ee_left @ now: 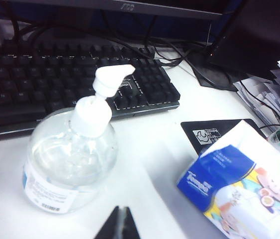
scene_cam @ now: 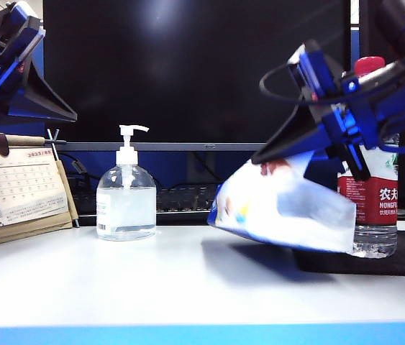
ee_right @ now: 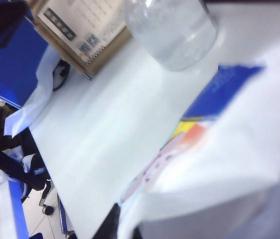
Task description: Pull out a tissue from the tissue dispenser, then press the switch of the alcohol sanitizer bottle to drop some sanitizer on the paper tissue, and finally place the treated tissue on the table.
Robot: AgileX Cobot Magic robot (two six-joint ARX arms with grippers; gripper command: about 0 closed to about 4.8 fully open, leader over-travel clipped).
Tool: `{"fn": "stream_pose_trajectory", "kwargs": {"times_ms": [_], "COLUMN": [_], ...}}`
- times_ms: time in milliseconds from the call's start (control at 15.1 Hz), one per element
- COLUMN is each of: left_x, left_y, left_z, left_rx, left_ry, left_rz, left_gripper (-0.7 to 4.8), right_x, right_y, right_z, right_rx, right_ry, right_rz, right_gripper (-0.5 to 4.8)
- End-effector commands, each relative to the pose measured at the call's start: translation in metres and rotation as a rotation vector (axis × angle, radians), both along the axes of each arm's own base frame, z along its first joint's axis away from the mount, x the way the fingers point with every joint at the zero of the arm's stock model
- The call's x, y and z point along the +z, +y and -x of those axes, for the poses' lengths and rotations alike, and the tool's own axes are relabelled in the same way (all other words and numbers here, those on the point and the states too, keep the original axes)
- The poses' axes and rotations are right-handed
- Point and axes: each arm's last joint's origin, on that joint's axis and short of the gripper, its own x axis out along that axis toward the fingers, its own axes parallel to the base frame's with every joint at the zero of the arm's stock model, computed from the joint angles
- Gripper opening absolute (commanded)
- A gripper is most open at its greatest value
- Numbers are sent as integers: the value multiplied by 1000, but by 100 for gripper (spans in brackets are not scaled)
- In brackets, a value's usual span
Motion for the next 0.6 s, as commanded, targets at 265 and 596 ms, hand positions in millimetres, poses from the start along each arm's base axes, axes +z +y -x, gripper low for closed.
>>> {"fn": "stream_pose_trajectory", "kwargs": {"times_ms": [265,596], "left_x": [3,3], "left_y": [0,0], "left_z": [0,0], "left_rx": [-8,-8], "left_ry": [-19,-20], "left_rz": [5,5], "left_gripper": [-5,-5], "right_x": [-11,-15], "right_y": [-2,-5], "right_z": [6,5], "right_rx": [9,-69], "right_ry": [72,51], "right_rz": [81,181], "right_gripper": [214,134]}}
